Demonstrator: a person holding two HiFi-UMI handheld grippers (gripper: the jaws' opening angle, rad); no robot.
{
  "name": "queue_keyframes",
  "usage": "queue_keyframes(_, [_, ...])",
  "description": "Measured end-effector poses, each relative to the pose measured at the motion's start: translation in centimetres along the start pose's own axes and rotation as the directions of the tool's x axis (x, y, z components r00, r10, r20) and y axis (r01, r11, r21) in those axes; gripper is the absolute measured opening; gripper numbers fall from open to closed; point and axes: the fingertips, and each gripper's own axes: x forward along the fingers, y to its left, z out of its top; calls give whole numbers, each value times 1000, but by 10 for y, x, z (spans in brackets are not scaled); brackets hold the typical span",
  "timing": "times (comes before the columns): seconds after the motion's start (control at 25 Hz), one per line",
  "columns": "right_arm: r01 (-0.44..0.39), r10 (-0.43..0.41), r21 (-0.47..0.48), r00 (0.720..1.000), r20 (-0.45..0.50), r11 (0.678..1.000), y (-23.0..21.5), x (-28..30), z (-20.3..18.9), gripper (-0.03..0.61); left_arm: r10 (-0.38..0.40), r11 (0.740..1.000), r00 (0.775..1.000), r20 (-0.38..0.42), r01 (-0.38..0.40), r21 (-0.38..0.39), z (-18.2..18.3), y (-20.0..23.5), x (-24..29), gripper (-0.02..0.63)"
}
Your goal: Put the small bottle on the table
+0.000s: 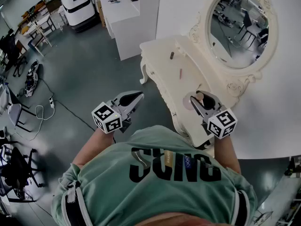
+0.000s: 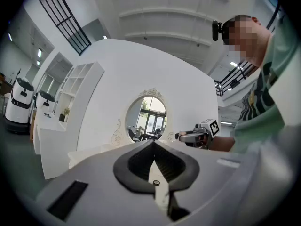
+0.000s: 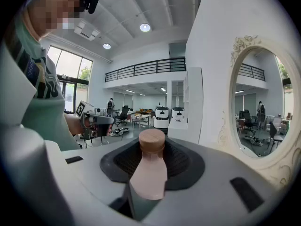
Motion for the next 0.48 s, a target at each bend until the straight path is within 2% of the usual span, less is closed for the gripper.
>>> queue_keyframes(0.48, [-7, 7, 1, 1000, 3, 1000, -13, -16, -1, 129, 1, 1000, 1000, 2, -2, 12, 1, -14, 15, 5])
